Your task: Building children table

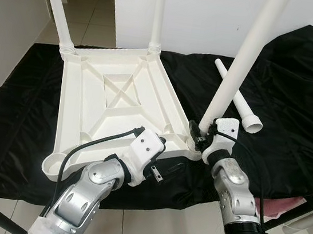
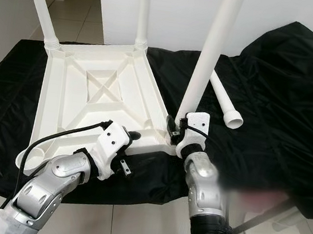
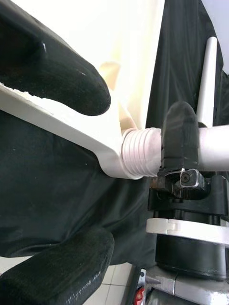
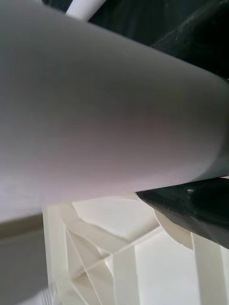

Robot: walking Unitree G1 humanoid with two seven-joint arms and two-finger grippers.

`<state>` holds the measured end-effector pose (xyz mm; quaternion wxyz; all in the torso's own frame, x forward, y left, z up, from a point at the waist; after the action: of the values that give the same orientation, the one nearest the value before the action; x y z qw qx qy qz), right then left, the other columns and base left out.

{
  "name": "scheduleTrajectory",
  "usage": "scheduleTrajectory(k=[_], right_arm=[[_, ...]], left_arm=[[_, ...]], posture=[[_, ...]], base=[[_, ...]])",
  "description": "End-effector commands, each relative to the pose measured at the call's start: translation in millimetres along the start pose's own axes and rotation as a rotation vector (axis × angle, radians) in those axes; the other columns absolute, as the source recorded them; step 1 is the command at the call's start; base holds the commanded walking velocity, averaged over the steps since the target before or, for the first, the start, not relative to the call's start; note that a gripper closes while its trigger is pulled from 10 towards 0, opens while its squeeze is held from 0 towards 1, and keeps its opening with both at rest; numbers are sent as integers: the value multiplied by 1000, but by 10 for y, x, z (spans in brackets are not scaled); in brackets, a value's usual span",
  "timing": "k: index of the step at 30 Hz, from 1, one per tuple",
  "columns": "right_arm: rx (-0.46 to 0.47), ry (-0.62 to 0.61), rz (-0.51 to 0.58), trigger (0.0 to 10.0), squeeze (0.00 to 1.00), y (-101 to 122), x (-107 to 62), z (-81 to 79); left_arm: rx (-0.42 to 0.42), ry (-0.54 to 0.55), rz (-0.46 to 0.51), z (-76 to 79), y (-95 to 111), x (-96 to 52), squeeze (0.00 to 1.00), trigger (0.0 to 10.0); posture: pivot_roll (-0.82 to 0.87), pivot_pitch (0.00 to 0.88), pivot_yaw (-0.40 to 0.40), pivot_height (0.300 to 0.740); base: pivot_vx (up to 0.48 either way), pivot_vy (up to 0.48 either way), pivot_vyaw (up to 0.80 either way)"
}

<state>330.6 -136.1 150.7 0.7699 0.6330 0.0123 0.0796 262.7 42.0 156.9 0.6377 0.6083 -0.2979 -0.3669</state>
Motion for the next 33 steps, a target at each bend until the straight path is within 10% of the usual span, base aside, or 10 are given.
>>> scheduleTrajectory(k=[1, 11, 19, 20, 22, 23, 33], right_arm=[[50, -79, -89, 10000, 0, -141, -76, -59], [168, -203, -135, 10000, 0, -116, -178, -348], [171, -189, -98, 10000, 0, -61, -181, -289], [160, -179, -82, 10000, 486, -53, -176, -254], [160, -179, -82, 10000, 486, -53, -176, -254], [161, -171, -70, 10000, 1000, -45, -175, -227], [121, -38, -42, 10000, 1000, -105, -154, -38]], left_arm=[[-9, 63, 3, -66, -29, -14, 0, 10000], [-10, 74, 11, -81, -22, -20, 0, 10000], [-6, 69, 9, -83, -27, -12, 0, 10000], [-3, 67, 8, -85, -24, -6, 0, 10000], [-3, 67, 8, -85, -24, -6, 0, 10000], [-2, 66, 9, -86, -21, -3, 0, 10000], [1, 70, 4, -82, -35, -10, 0, 10000]], posture=[[-43, 23, 17, 740], [-35, 12, 11, 740], [-46, 7, 18, 740], [-46, 4, 18, 740], [-46, 4, 18, 740], [-46, 5, 18, 740], [-44, 11, 19, 740]], base=[[0, 0, 0], [0, 0, 0], [0, 0, 0], [0, 0, 0], [0, 0, 0], [0, 0, 0], [0, 0, 0]])
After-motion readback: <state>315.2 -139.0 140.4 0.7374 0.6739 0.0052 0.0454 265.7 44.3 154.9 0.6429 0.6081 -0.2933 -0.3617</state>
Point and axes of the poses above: a point about 5 cm out from each wrist's last joint towards the gripper, its own x axis pointing out of the wrist towards the gripper, its own y axis along the axis of the wrist's last joint, z = x × y, the point moved 1 cm from there along x, pointing out of the wrist towards the gripper, and after that the axes turned 13 degrees about -x, right-handed, at the moved point
